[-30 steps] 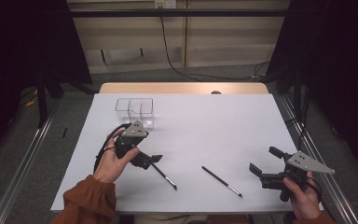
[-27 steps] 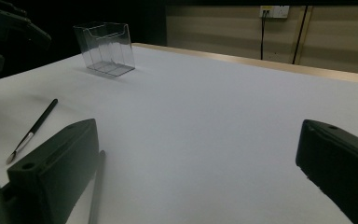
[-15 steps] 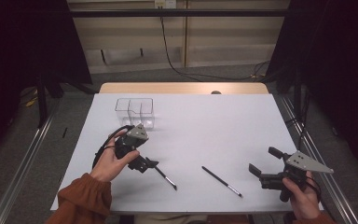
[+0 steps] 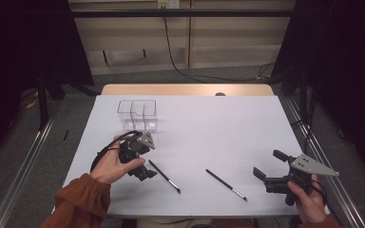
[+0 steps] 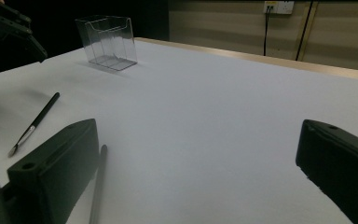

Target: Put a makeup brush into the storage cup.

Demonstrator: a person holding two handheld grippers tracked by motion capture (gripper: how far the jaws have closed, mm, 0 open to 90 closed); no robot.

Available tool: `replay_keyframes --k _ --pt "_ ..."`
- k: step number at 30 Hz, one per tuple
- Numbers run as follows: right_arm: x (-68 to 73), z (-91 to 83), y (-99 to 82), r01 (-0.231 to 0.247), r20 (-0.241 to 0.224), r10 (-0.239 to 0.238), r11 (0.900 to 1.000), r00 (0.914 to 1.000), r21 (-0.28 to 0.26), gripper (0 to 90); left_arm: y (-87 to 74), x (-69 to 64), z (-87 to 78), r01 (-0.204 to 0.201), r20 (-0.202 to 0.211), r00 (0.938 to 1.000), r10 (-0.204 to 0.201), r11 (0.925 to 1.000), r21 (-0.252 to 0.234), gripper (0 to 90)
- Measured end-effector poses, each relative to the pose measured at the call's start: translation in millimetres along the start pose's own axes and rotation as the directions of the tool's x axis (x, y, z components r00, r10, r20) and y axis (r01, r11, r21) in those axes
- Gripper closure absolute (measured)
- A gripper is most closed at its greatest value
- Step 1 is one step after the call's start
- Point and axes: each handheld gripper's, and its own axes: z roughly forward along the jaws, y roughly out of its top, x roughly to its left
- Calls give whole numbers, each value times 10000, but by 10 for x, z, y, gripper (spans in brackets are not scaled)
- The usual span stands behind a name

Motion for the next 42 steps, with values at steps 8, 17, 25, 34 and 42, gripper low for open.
replay_keyframes --k 8,17,25,34,42 --pt "5 2 -1 -56 -9 56 10000 10000 36 0 48 -66 93 -639 384 9972 637 9980 33 54" --pt "3 6 -4 -62 -17 62 10000 10000 79 0 108 -132 206 -931 569 9942 913 9952 295 49" --pt "11 11 -2 -75 -34 75 9999 10000 94 0 161 -152 295 -1472 736 9870 1427 9873 602 60" --pt "7 14 0 -42 19 41 10000 10000 85 0 241 -155 400 -1985 952 9770 1908 9769 797 136" --pt "10 14 -4 18 -29 -18 9999 10000 106 0 354 -212 467 -2341 1046 9692 2230 9661 1085 211"
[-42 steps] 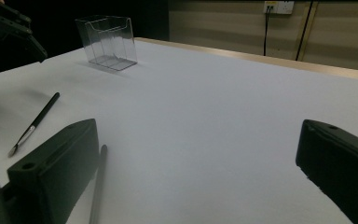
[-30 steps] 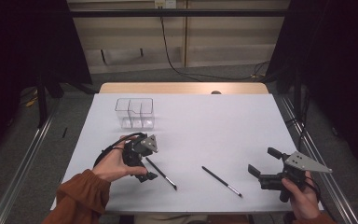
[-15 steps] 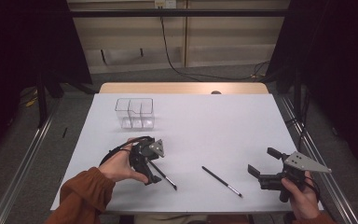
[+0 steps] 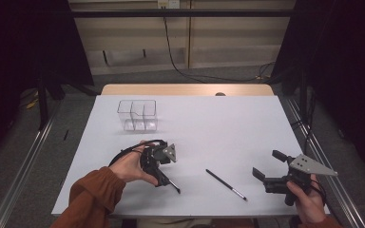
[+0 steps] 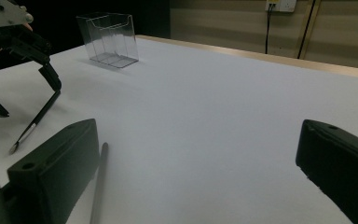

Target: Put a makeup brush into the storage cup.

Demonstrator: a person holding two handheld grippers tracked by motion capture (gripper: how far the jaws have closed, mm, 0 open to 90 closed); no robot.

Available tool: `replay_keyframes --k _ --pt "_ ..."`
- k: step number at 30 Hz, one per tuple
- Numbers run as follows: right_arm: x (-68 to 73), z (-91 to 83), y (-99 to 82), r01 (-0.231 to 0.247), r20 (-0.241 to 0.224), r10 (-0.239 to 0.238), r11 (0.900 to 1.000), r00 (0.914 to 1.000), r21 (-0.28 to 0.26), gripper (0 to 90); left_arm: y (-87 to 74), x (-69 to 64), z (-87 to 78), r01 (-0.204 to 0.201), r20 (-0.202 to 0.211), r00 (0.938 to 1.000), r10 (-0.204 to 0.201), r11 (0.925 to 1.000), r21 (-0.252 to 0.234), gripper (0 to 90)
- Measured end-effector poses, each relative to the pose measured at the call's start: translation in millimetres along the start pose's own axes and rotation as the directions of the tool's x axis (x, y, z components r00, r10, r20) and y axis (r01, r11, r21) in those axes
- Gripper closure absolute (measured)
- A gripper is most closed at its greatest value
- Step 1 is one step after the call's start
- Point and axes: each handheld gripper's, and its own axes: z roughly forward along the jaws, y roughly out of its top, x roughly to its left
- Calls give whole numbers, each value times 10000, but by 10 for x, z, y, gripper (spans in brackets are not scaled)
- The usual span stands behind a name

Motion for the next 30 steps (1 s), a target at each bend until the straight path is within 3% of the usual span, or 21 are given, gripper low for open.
replay_keyframes --k 7,11,20,24,25,30 --pt "1 -2 -1 16 -12 -16 10000 10000 12 0 45 -39 95 -619 -12 9981 620 9974 375 239" --pt "-1 0 -2 25 -7 -25 10000 10000 18 0 72 -27 118 -637 128 9979 633 9972 379 290" --pt "-3 -1 -2 -1 11 1 10000 10000 12 0 72 -38 194 -1088 201 9940 1072 9877 1123 384" --pt "1 1 -1 22 -7 -22 10000 10000 37 0 72 -9 208 -891 658 9945 820 9896 1127 433" --pt "1 7 0 7 -14 -7 10000 10000 34 0 76 -4 198 -1090 778 9919 1003 9871 1174 477" --pt "4 17 1 41 -67 -40 10000 10000 53 0 88 1 210 -882 883 9931 773 9880 1271 509"
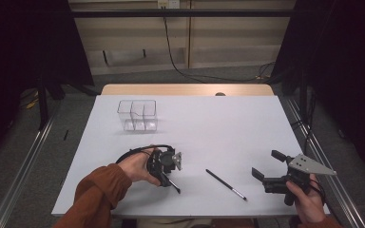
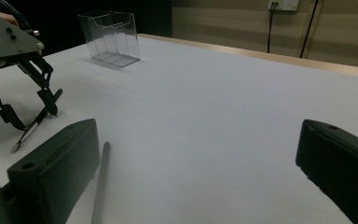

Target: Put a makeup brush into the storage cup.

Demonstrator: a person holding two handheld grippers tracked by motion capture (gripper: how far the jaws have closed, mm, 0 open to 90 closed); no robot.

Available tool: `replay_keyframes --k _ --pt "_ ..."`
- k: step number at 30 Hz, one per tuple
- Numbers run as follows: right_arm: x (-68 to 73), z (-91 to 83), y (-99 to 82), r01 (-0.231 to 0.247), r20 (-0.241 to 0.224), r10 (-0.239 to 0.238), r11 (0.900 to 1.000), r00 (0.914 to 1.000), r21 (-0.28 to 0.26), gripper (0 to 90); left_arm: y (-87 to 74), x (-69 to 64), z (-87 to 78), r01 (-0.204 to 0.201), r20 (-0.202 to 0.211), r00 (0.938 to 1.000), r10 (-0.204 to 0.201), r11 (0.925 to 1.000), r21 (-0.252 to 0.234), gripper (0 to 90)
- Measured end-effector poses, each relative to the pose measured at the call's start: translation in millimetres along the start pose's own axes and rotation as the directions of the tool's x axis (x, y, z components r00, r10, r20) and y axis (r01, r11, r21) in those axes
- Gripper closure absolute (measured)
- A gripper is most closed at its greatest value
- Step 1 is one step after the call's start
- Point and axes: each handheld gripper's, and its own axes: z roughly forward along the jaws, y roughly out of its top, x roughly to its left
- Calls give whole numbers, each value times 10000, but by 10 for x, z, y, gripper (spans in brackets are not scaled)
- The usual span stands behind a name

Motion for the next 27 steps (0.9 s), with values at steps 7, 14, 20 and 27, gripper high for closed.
replay_keyframes --k 7,14,20,27 --pt "5 3 -1 -24 -25 24 10000 10000 11 0 30 42 -8 296 69 9995 -298 9993 226 619" --pt "2 -3 -2 -3 -9 3 10000 10000 4 0 52 17 -8 257 121 9996 -262 9989 381 749" --pt "-3 -2 -2 -29 -4 29 10000 10000 2 0 45 55 -11 405 327 9986 -416 9986 339 840" --pt "3 -2 -3 -61 -22 61 10000 10000 12 0 23 64 -17 597 436 9972 -604 9981 158 841"
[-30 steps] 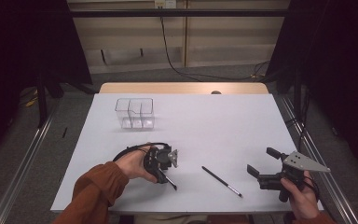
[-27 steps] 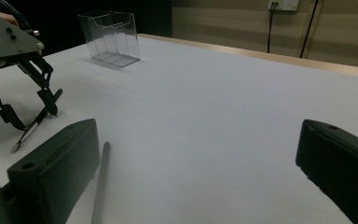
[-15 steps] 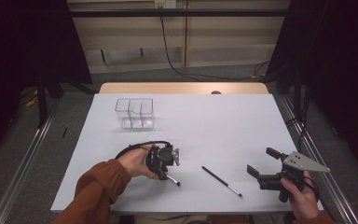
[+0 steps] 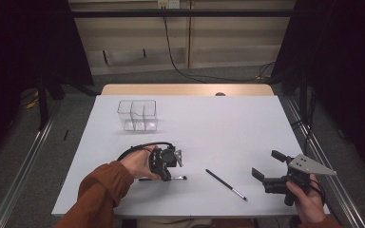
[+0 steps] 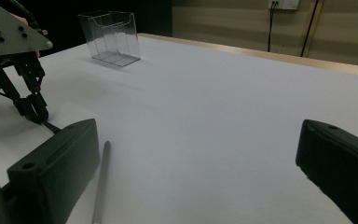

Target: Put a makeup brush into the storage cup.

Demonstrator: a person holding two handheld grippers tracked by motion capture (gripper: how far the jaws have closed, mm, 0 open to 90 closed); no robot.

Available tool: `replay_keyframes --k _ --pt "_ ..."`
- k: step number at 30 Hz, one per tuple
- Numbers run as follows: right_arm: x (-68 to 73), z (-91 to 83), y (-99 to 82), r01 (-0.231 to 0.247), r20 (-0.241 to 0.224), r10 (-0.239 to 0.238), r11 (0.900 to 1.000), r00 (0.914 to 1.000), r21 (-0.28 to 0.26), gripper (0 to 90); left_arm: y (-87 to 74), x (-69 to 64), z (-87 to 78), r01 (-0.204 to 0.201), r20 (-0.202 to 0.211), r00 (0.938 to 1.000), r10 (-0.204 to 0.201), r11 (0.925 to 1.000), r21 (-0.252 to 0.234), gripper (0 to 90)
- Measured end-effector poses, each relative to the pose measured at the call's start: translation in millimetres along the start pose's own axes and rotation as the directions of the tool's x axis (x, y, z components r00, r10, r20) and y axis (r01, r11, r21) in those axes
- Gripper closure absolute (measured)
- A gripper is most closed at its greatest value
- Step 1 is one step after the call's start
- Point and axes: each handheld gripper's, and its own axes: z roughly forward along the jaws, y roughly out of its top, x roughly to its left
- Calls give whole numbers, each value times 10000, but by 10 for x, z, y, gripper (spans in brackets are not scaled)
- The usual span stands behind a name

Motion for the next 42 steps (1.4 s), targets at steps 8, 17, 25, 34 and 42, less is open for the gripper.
replay_keyframes --k 8,17,25,34,42 --pt "0 4 2 13 -13 -13 10000 10000 3 0 -33 5 -12 284 -66 9996 -286 9993 -235 843" --pt "-2 -2 2 25 -29 -25 10000 10000 -37 0 -72 38 -21 777 262 9967 -764 9955 -538 843" --pt "-4 -2 2 19 -10 -19 10000 10000 -29 0 -143 55 -111 1085 -54 9939 -1102 9855 -1307 843" --pt "-4 -2 2 21 2 -20 10000 10000 -35 0 -239 110 -160 1921 109 9809 -1942 9590 -2084 843" --pt "-4 -3 3 2 -5 -2 10000 10000 -33 0 -310 135 -272 2450 143 9676 -2522 9233 -2957 843"
